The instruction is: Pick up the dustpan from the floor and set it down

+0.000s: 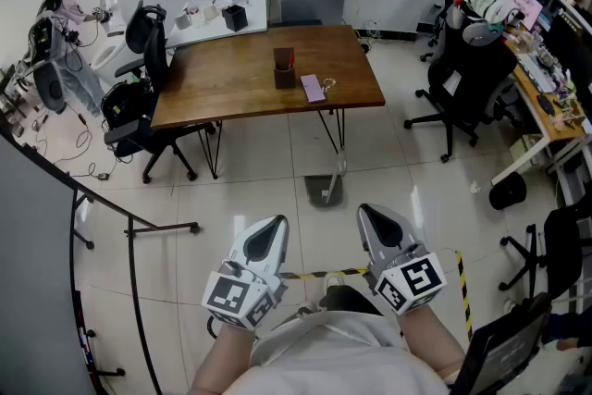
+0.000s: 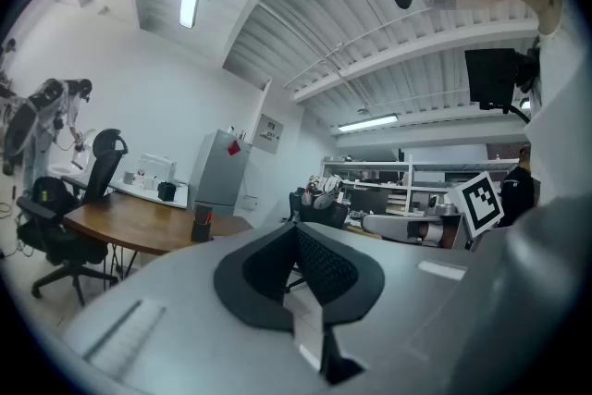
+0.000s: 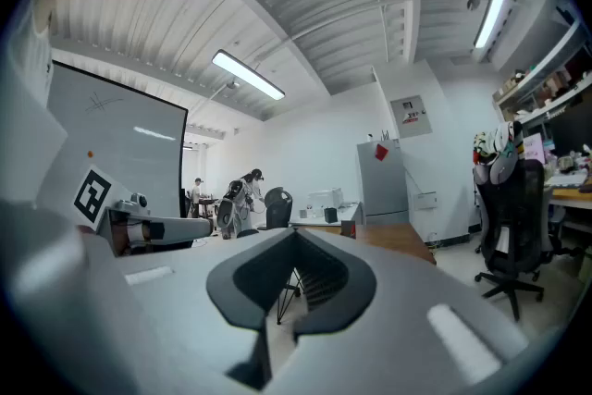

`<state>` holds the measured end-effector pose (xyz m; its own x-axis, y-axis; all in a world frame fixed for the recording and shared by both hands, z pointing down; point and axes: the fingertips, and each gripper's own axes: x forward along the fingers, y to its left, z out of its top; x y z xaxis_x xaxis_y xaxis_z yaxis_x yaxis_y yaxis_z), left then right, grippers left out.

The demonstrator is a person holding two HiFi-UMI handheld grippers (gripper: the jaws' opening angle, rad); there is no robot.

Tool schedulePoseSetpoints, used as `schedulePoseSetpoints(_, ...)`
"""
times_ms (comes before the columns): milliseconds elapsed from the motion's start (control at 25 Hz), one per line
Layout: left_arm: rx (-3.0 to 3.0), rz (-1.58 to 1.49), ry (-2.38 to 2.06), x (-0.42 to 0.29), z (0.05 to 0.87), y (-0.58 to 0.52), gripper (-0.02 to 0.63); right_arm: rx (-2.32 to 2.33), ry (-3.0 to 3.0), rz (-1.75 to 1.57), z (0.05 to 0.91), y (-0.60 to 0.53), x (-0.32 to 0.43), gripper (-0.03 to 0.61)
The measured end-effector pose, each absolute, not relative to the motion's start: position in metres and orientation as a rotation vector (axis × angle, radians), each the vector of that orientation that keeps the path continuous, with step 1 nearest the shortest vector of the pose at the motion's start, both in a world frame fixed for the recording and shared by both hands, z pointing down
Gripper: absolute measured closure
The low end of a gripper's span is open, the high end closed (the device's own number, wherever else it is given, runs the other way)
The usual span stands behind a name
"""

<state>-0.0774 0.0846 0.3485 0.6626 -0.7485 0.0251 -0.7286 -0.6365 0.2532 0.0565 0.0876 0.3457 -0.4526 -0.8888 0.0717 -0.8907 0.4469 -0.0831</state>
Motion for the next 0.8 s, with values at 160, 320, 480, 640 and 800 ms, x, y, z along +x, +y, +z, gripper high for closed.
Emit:
schedulePoseSetpoints(160,2.626,-0.119,-1.217,-0.077,0.359,0.052,0.601,1.668,-2.603,0.148,0.36,0.052,0.069,0.578)
schedulePoseSetpoints(320,2.599,-0.093,-1.24,-0.074,0.378,0.005,0.601,1.714,-2.543,0.198,0.382,-0.002,0.091,0.578)
schedulePoseSetpoints(480,2.587,-0.042,-1.291,-0.072,0.396,-0.055,0.601,1.668,-2.531,0.283,0.405,-0.069,0.109,0.578)
schedulePoseSetpoints(640,2.614,-0.051,-1.349,-0.066,0.384,-0.121,0.601,1.604,-2.508,0.329,0.417,-0.136,0.124,0.578)
schedulePoseSetpoints(800,2.601,-0.053,-1.379,-0.064,0.381,-0.17,0.601,1.559,-2.431,0.371,0.439,-0.183,0.127,0.542)
